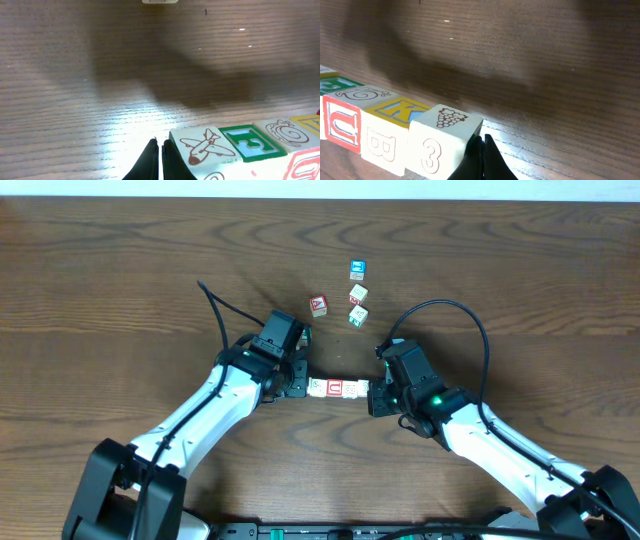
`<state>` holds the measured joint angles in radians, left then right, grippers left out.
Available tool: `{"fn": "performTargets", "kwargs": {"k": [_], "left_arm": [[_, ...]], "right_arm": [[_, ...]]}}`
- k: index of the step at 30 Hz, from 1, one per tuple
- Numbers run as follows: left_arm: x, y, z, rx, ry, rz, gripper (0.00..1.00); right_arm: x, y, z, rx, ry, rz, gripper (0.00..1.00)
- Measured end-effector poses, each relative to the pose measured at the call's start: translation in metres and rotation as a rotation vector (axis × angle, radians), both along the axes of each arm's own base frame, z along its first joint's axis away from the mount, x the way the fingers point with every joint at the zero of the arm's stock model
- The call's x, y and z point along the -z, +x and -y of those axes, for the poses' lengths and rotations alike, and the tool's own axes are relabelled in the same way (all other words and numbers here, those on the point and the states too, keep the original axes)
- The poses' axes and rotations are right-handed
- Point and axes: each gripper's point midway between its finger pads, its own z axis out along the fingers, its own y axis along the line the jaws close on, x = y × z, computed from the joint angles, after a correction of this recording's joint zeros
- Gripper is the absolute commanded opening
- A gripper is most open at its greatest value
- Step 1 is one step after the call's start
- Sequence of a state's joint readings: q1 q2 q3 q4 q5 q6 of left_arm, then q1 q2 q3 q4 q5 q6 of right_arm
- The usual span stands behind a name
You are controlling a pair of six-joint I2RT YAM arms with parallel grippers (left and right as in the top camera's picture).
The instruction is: Lift 5 blocks
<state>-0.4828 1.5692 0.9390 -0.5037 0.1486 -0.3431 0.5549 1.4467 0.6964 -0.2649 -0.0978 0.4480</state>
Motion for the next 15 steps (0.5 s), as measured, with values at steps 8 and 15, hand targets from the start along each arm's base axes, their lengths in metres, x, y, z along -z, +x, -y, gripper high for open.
{"fn": "performTargets", "kwargs": {"k": [8, 15], "left_arm": [[0.0, 0.0, 0.0, -0.001, 0.001, 0.0, 0.07], [-0.003, 0.0, 0.0, -0.001, -0.003, 0.009, 0.07]], "right_arm": [[-0.011, 0.003, 0.0, 0.005, 0.012, 0.035, 0.01], [-0.012, 0.003, 0.0, 0.006, 0.014, 0.038, 0.01]]}}
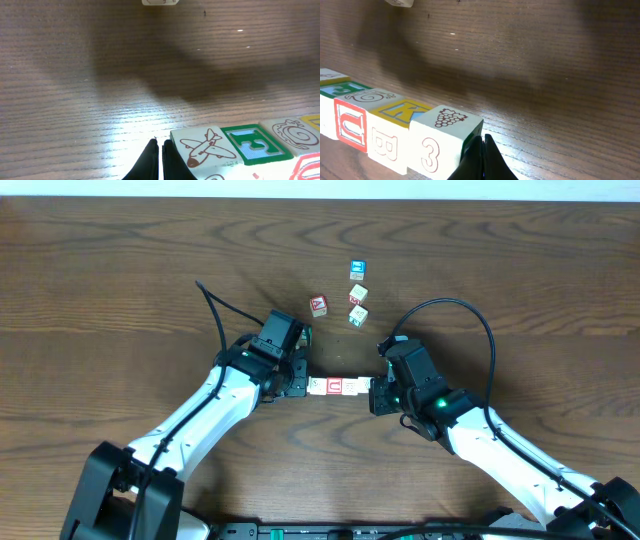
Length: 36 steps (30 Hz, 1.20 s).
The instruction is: Lift 5 blocks
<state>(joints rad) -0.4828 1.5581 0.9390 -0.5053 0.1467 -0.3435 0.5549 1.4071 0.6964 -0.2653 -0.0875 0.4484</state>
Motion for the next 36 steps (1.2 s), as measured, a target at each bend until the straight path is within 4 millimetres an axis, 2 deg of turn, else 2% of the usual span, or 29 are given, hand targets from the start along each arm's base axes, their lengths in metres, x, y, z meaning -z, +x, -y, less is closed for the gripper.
{"fn": "performTargets", "kwargs": {"k": [7, 29, 36], "left_arm": [[-0.008, 0.002, 0.0, -0.006, -0.009, 0.022, 0.07], [-0.011, 0.002, 0.0, -0.021, -0.016, 0.029, 0.07], [-0.02, 0.004, 0.0, -0.022, -0.027, 0.055, 0.07]], "right_arm": [[0.0, 0.0, 0.0, 0.004, 0.004, -0.003, 0.01], [-0.002, -0.001, 0.0, 0.004, 0.003, -0.01, 0.01], [-0.014, 0.0, -0.001, 0.004, 0.021, 0.019, 0.01]]}}
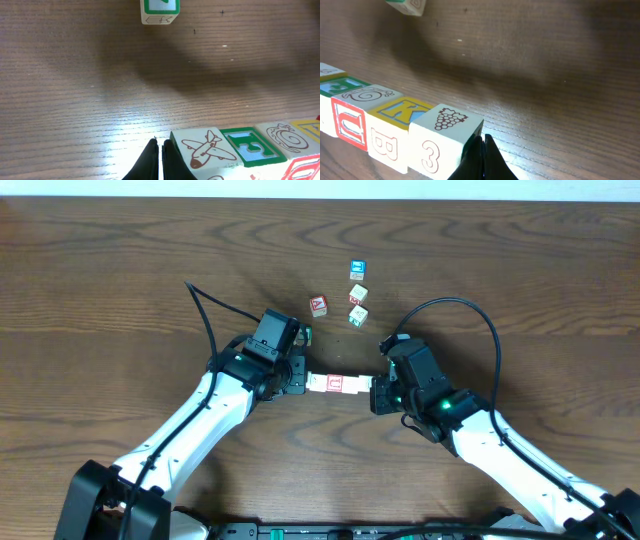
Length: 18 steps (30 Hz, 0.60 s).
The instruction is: Lift 5 blocks
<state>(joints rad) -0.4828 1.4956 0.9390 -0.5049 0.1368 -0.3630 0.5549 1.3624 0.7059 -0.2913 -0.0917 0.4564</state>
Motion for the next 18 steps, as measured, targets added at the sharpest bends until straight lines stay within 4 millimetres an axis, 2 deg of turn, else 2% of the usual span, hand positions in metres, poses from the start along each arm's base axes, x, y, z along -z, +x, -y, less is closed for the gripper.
{"fn": "performTargets", "kwargs": {"k": [18], "left_arm": [[-0.0034, -0.0001, 0.0003, -0.006, -0.008, 0.006, 0.07]], "right_arm": [[-0.0093, 0.0033, 0.0008, 0.009, 0.003, 0.027, 0.01]]}}
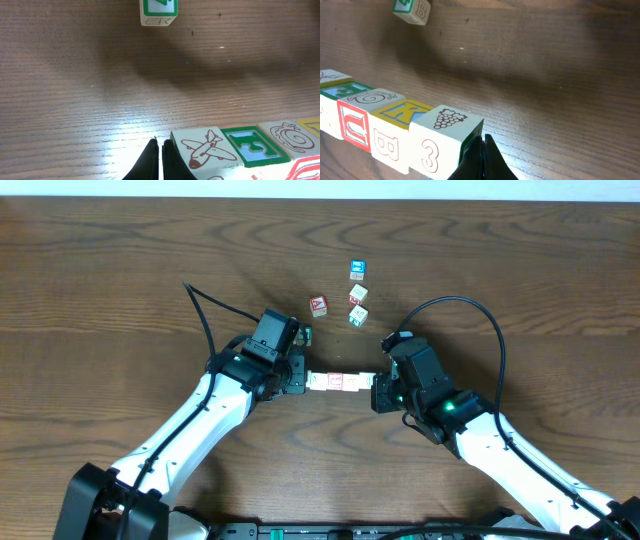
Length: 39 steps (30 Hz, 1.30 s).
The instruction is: Lift 5 blocks
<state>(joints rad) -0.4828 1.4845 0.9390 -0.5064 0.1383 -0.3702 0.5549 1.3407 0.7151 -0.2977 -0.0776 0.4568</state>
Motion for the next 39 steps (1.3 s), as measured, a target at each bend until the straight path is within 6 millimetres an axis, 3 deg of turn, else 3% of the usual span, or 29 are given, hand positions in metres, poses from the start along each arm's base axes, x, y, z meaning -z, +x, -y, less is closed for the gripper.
{"fn": "performTargets", "kwargs": {"k": [8, 39], "left_arm": [[-0.0089, 0.001, -0.001, -0.004, -0.006, 0.026, 0.07], [-0.01, 0.0033, -0.0007, -0.026, -0.015, 0.032, 0.07]], "right_arm": [[-0.0038, 0.0025, -0.001, 0.002, 0.003, 0.01, 0.01], [-0.0083, 0.0057, -0.0017, 0.011, 0.008, 0.017, 0.01]]}}
